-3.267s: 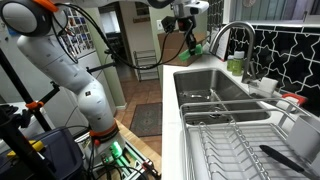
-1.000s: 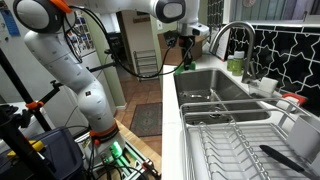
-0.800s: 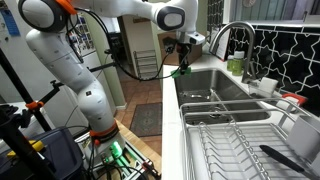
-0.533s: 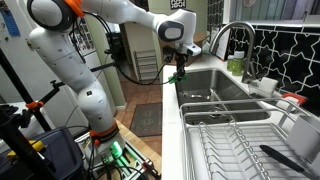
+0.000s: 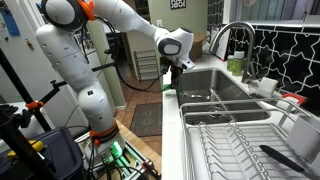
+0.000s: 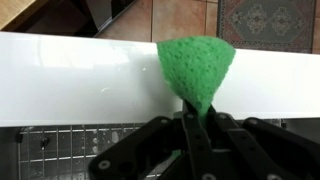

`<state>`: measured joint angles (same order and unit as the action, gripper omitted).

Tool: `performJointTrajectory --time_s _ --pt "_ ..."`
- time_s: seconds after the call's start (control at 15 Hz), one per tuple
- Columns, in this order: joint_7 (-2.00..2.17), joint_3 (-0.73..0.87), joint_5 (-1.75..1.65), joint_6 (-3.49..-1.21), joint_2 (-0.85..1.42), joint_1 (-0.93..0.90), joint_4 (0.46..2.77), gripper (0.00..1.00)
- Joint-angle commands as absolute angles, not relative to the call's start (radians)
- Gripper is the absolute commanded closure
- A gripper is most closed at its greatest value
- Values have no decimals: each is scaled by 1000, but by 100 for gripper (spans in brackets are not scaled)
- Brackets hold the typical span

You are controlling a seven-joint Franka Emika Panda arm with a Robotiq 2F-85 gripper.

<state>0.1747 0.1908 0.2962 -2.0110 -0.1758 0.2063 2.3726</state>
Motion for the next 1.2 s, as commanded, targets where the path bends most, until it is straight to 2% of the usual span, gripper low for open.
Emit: performJointTrajectory --time_s 0.0,0.33,0.4,0.47,0.6,1.0,1.13 --pt "191 184 337 -2042 -163 193 2411 97" --pt "226 175 326 -2053 -137 192 2423 97" --pt "229 175 326 -2054 -134 192 2424 64" --pt "238 174 322 -2055 -130 192 2423 63" --pt "244 175 321 -2061 -129 193 2422 50" --pt "241 175 314 -2074 -129 192 2417 4" --pt "240 175 312 -2069 -128 192 2414 0"
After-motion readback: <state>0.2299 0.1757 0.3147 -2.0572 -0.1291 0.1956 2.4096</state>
